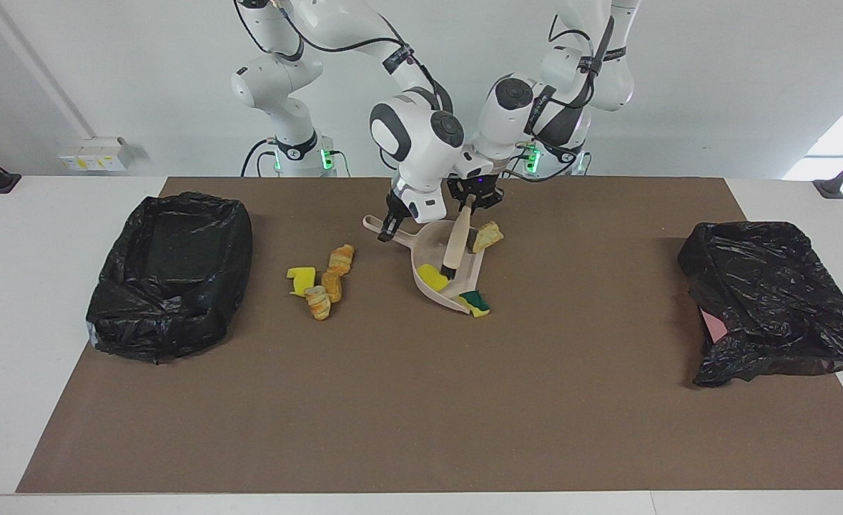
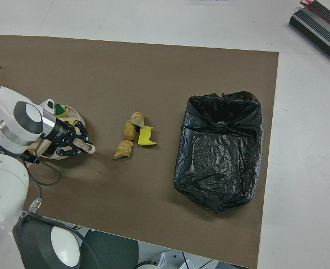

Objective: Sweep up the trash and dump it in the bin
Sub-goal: 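Sweep the sponges and bread into the dustpan with the left gripper's brush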

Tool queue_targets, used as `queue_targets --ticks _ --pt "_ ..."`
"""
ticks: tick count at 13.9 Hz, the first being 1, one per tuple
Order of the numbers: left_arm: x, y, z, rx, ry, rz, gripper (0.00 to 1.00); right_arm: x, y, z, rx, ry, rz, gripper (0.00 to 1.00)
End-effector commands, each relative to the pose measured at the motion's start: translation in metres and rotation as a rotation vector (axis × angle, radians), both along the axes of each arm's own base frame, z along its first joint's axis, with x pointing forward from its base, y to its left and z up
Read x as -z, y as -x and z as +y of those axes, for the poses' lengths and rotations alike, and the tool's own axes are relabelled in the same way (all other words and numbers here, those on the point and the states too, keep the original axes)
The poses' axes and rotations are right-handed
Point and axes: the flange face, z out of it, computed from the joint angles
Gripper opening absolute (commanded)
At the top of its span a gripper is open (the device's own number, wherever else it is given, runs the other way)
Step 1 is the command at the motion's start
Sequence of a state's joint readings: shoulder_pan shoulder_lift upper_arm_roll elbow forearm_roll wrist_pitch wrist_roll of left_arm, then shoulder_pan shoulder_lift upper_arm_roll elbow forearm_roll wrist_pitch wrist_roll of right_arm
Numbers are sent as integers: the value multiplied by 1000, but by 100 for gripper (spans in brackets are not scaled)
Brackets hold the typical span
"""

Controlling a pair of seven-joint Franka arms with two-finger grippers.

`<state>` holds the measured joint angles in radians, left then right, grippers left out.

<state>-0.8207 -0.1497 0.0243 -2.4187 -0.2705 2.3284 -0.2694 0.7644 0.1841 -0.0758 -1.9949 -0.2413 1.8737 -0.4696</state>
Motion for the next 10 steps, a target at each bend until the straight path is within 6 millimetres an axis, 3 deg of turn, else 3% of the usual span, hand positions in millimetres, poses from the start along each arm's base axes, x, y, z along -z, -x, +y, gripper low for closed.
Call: queue_targets --ticks 1,7,10 --pt "-9 -17 4 -22 28 9 0 6 -1 0 30 -11 1 0" --pt "-10 -66 79 -152 -57 36 0 6 0 1 23 -11 4 0" --pt "-19 -63 116 -229 -115 119 0 -4 0 -2 19 -7 15 0"
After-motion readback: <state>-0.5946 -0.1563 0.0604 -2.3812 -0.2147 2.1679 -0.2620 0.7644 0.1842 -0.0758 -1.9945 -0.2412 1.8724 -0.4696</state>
